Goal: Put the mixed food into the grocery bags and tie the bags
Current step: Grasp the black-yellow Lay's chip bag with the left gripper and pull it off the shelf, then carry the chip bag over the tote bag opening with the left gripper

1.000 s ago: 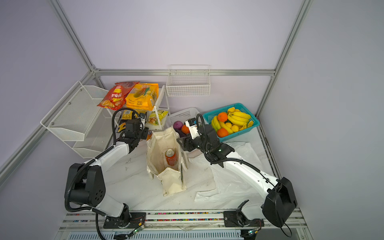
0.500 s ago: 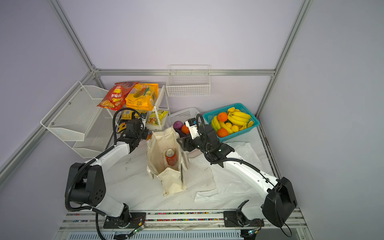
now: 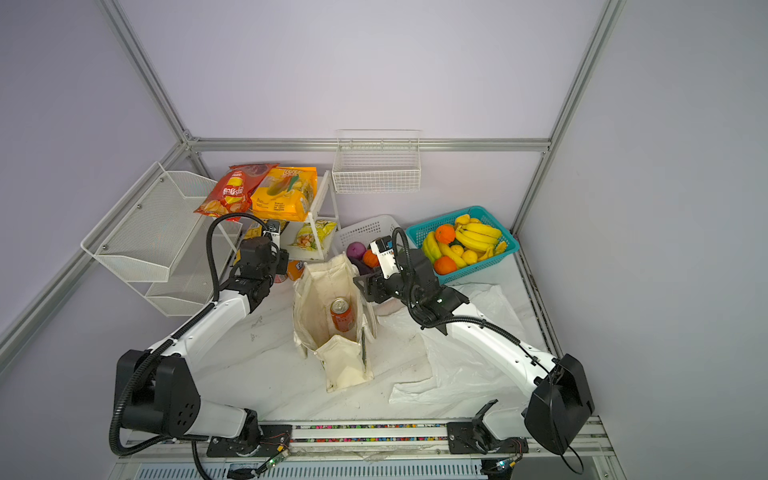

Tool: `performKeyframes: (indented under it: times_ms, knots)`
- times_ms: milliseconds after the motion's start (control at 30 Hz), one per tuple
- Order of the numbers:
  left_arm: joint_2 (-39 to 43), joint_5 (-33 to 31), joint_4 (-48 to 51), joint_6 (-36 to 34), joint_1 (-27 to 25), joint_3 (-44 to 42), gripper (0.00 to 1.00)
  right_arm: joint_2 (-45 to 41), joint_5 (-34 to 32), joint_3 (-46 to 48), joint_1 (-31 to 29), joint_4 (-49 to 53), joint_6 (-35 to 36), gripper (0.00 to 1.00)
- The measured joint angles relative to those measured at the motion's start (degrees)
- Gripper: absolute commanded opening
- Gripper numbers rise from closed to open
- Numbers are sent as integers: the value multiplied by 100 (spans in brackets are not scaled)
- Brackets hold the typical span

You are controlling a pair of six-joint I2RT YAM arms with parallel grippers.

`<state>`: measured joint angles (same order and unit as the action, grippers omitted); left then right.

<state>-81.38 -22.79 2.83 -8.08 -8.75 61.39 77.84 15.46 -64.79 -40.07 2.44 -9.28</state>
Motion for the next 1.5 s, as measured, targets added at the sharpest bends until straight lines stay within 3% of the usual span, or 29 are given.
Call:
performKeyframes:
  times_ms: [133,400,667,967,1167,1367,1500]
  knots:
    - [352,-20,33,225,-17,-129,0,-2,-2,2,0,0,0,74]
    - [1128,-111,544,470,-195,-203,0,-144,-11,33,0,42,0,74]
    - [1895,-291,1790,450,-330,-199,0,-295,-13,55,0,57,-7,74]
    - [3176,-361,3458,579,-881,-96,0,-295,-22,52,0,92,-7,74]
    - [3783,9,4251,909,-1014,575,0,-293,-116,-155,0,319,-4,74]
    - [3866,787,4830,1241,-1021,1641,0,-293,-328,-474,0,529,-2,74]
    - [3866,986,5073,1331,-1021,2199,0,-278,-409,-540,0,656,-7,74]
